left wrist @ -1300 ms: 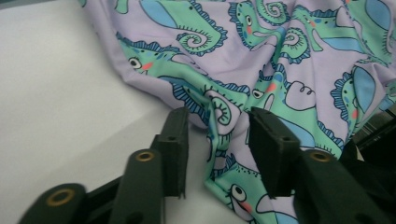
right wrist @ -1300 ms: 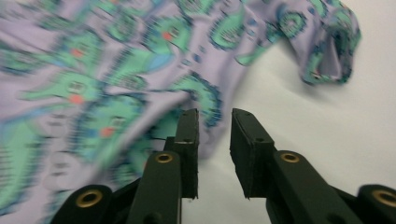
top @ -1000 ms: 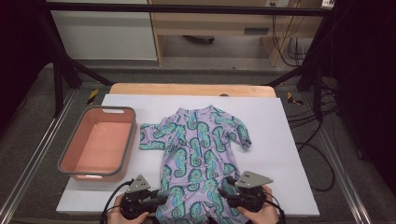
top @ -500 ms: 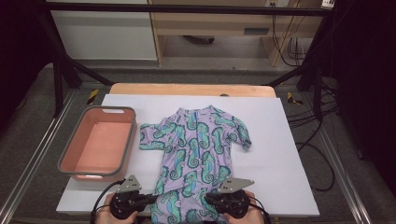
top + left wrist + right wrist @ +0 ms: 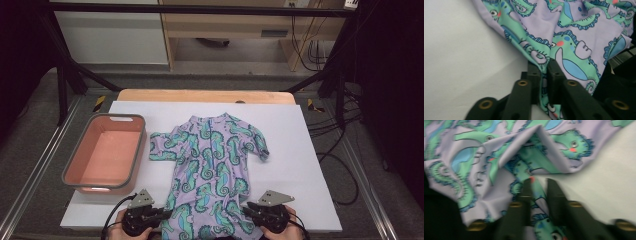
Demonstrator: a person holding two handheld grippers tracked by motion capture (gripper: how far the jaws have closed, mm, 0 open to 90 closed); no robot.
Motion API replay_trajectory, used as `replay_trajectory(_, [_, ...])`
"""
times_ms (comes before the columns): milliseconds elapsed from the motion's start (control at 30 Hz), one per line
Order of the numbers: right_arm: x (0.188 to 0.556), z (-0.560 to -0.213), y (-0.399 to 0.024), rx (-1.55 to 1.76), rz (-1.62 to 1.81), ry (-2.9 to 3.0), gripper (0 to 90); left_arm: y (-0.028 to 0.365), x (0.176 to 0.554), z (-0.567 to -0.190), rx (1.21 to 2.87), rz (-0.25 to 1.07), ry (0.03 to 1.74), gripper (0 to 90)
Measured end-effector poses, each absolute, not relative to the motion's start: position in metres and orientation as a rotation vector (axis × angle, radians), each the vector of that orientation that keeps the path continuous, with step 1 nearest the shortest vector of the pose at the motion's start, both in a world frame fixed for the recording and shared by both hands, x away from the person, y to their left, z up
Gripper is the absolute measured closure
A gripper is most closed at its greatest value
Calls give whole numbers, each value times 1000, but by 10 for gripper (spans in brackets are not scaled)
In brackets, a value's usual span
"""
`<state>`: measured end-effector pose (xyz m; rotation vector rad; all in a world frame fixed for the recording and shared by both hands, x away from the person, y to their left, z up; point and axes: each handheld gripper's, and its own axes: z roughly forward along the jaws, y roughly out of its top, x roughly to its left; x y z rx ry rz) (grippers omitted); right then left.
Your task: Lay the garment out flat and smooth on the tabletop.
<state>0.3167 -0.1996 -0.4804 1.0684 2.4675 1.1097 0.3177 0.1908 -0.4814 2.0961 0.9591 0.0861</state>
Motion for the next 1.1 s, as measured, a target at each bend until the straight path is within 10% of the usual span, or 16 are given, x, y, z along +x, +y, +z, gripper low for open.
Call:
replay_trajectory(233, [298, -468, -222, 1150, 1027, 2465, 896, 192, 314, -478, 2093, 79, 929, 832])
replay_trajectory(467, [295, -466, -232, 1200, 1092, 2379, 671, 192, 324, -469, 2021, 154, 956, 434])
replay_trajectory(633, [310, -473, -211, 1158, 1155, 2412, 661, 189, 335, -474, 2018, 140, 994, 420])
replay_trajectory(767, [311, -479, -202, 1130, 1144, 2488, 899, 182, 339, -475, 2033, 150, 984, 417])
replay_trajectory(1033, [294, -470, -237, 1196, 994, 2429, 891, 182, 342, -475, 2032, 177, 1001, 362])
replay_trajectory(1100, [298, -467, -239, 1211, 1031, 2372, 724, 181, 343, -477, 2038, 167, 1005, 360])
